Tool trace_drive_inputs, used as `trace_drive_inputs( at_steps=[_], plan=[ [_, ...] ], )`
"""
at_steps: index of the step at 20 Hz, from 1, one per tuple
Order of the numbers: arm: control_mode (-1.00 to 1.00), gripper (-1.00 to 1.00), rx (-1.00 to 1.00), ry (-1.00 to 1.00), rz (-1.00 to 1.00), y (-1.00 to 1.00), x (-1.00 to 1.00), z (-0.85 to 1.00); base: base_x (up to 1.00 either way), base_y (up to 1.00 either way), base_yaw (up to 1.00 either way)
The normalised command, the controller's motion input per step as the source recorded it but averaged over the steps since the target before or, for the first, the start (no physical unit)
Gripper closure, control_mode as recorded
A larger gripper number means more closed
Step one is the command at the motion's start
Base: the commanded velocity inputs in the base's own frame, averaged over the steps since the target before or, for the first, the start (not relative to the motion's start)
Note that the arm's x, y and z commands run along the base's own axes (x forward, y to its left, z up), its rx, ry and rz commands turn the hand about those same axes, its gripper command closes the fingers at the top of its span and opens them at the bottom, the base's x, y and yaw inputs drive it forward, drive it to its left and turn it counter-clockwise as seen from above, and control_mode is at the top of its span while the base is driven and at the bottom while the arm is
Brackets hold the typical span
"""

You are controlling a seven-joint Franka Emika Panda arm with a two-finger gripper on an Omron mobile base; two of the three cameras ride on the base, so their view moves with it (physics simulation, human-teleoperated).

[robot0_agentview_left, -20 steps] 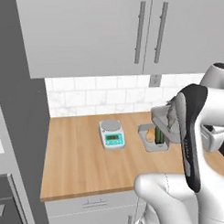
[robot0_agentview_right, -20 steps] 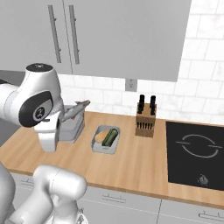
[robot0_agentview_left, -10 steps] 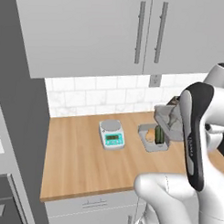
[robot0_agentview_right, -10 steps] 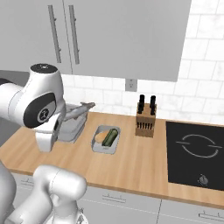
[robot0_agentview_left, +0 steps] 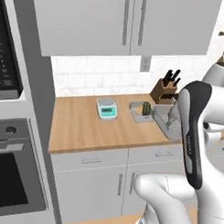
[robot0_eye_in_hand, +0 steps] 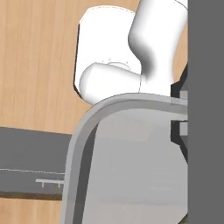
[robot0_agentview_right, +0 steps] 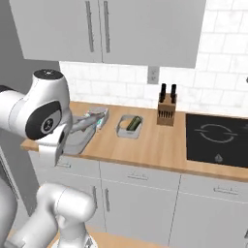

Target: Take the meat container that has the fish and place it on the second highest rack of the freezer. Then take the vegetable container that has the squash and cucumber and place it on the highest rack of the freezer.

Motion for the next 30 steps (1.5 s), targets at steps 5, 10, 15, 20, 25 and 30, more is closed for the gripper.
trace_drive_inputs(
  at_steps=[5, 10, 15, 20, 25, 30],
  plan=[
    [1.0, 1.0, 0.0, 0.0, 0.0, 0.0, 0.0, 0.0, -0.43, 0.23, 0.49],
    [1.0, 1.0, 0.0, 0.0, 0.0, 0.0, 0.0, 0.0, -0.31, 0.01, 0.9],
    [1.0, 1.0, 0.0, 0.0, 0.0, 0.0, 0.0, 0.0, -0.07, 0.19, 0.99],
    [1.0, 1.0, 0.0, 0.0, 0.0, 0.0, 0.0, 0.0, 0.39, 0.31, 0.77],
    [1.0, 1.0, 0.0, 0.0, 0.0, 0.0, 0.0, 0.0, 1.0, 0.28, 0.53],
    [1.0, 1.0, 0.0, 0.0, 0.0, 0.0, 0.0, 0.0, 1.0, 0.03, 0.38]
  ],
)
